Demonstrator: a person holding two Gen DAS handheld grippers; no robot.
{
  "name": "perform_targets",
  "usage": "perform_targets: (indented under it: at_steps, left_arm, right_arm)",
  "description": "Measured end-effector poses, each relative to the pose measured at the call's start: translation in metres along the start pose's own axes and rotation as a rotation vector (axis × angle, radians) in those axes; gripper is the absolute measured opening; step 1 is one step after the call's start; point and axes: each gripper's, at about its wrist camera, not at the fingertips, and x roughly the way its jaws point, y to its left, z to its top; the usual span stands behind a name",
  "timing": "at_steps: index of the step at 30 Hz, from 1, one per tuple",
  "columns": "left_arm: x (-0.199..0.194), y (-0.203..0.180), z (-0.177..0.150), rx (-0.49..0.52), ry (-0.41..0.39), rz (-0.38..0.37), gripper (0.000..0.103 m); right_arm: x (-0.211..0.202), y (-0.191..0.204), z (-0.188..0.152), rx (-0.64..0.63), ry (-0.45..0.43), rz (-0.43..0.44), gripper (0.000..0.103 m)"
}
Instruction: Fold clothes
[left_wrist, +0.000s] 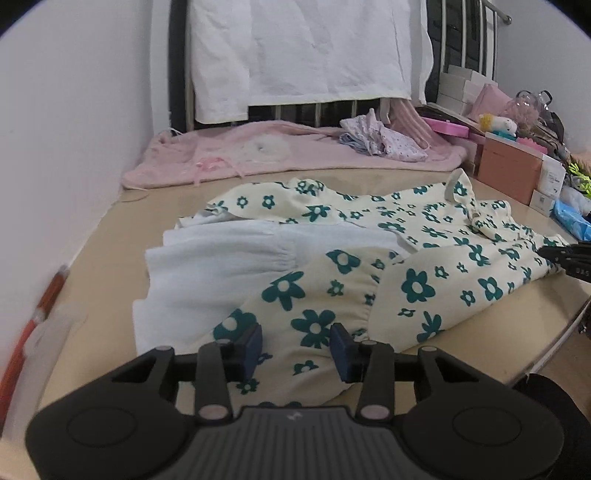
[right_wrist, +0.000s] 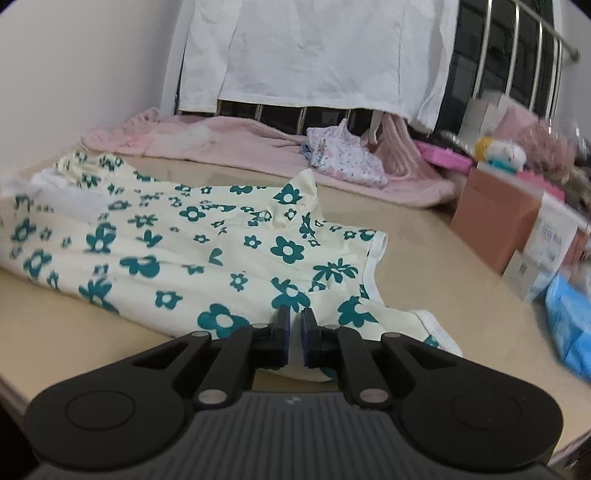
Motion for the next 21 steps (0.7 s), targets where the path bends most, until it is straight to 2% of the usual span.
perform_targets:
  at_steps: [4,6,8,11,12,13,15,17,19,21]
  left_arm:
    - [-0.014,0.002,0.007,-0.029,0.040,0.042,0.037]
    - [-0.028,0.003,0.024,-0.027,0.000,0.026,0.039]
    - [-0.038,0.004,0.051,-0.010,-0.064,-0.006,0.049]
    - [-0.016,0.012,0.105,0.069,-0.050,0.011,0.063]
    - [0.000,0.018,0.122,0.105,-0.018,0.014,0.071]
    - [0.023,0.025,0.137,0.135,0.043,0.014,0.073]
    - [0.069,0.038,0.160,0.170,0.165,0.028,0.072]
    - [0.106,0.050,0.173,0.194,0.229,0.026,0.072]
    - [0.136,0.063,0.179,0.189,0.261,-0.027,0.072]
    - [0.158,0.075,0.180,0.151,0.297,-0.102,0.072]
  right_arm:
    - [-0.017,-0.022,-0.001,0.110,0.001,0.115,0.009]
    - [-0.031,-0.030,0.000,0.151,-0.058,0.135,0.010]
    - [-0.039,-0.033,0.007,0.138,-0.100,0.139,0.010]
    - [-0.043,-0.037,0.033,0.096,-0.134,0.169,0.011]
    - [-0.040,-0.041,0.046,0.084,-0.143,0.190,0.018]
    - [-0.033,-0.047,0.062,0.070,-0.139,0.211,0.031]
    - [-0.007,-0.060,0.094,0.006,-0.088,0.270,0.052]
    - [0.029,-0.067,0.119,-0.084,-0.006,0.347,0.054]
    - [0.068,-0.077,0.142,-0.100,0.071,0.415,0.054]
    - [0.105,-0.083,0.158,-0.117,0.134,0.431,0.053]
